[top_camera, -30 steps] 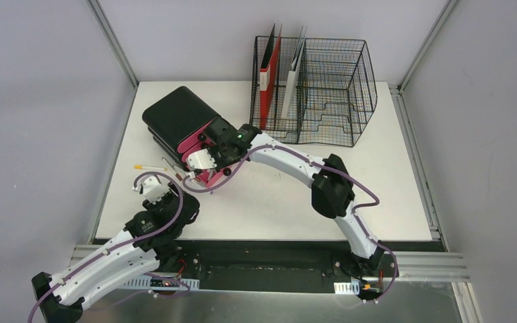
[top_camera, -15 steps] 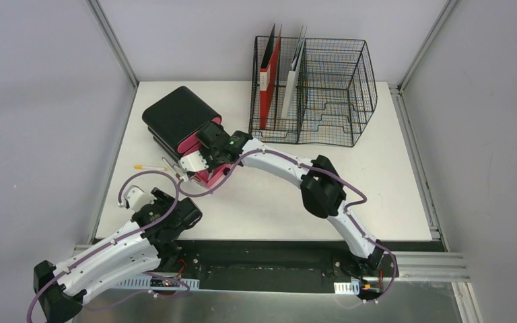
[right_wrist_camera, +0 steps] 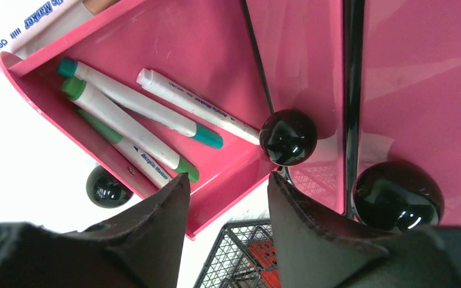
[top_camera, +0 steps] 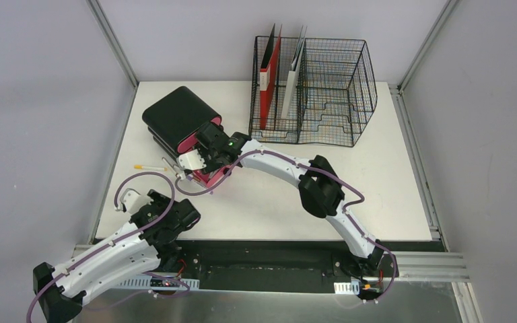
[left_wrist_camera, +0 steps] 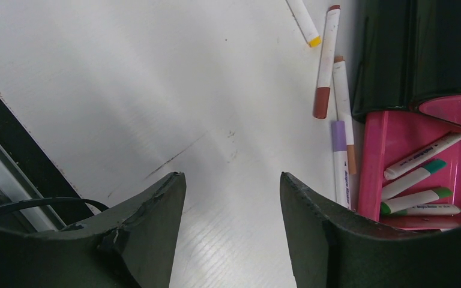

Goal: Organize the desk
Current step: Place the stationery in the drawer.

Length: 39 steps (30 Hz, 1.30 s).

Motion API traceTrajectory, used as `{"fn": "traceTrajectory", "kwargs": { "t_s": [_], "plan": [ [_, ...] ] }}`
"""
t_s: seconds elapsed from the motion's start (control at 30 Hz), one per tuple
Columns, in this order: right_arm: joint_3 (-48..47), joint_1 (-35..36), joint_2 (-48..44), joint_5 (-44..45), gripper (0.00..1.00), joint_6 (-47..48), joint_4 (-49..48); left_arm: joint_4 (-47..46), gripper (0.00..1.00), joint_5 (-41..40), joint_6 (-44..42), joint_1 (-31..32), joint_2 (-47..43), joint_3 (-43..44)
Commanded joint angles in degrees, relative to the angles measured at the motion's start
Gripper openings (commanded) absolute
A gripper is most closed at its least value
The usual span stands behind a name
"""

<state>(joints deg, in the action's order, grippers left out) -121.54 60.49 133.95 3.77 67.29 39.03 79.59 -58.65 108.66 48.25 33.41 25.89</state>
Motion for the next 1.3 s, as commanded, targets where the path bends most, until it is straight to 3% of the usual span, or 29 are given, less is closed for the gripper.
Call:
{"fn": "traceTrajectory", "kwargs": {
  "t_s": [0.0, 0.47, 0.67, 0.83, 1.13, 1.27],
  "plan": [
    [-1.44, 0.33, -2.54, 0.40, 0.53, -3.57, -0.17, -0.62, 0.60, -1.80, -0.86, -0.70, -0.75, 1.51],
    [5.82, -0.18, -11.77, -1.32, 0.61, -11.33, 8.10, -6.88, 0.59, -0.58, -9.91, -0.70, -4.62, 0.39],
    [10.36, -0.71, -17.59, -3.10, 0.75, -14.73, 11.99, -11.96, 0.60, 0.16, -17.79, -0.70, -6.04, 0.27],
    [15.51, -2.26, -23.35, -10.94, 0.78, -19.05, 16.92, -29.66, 0.62, 4.99, -38.72, -0.70, -7.41, -1.79],
    [28.83, -11.35, -39.78, -34.74, 0.80, -27.33, 23.49, -40.27, 0.64, 10.61, -45.39, -1.17, 0.20, -1.75],
    [35.93, -19.00, -48.22, -39.05, 0.82, -27.29, 22.90, -46.11, 0.64, 17.38, -48.48, -5.38, 4.95, -1.24]
  ]
}}
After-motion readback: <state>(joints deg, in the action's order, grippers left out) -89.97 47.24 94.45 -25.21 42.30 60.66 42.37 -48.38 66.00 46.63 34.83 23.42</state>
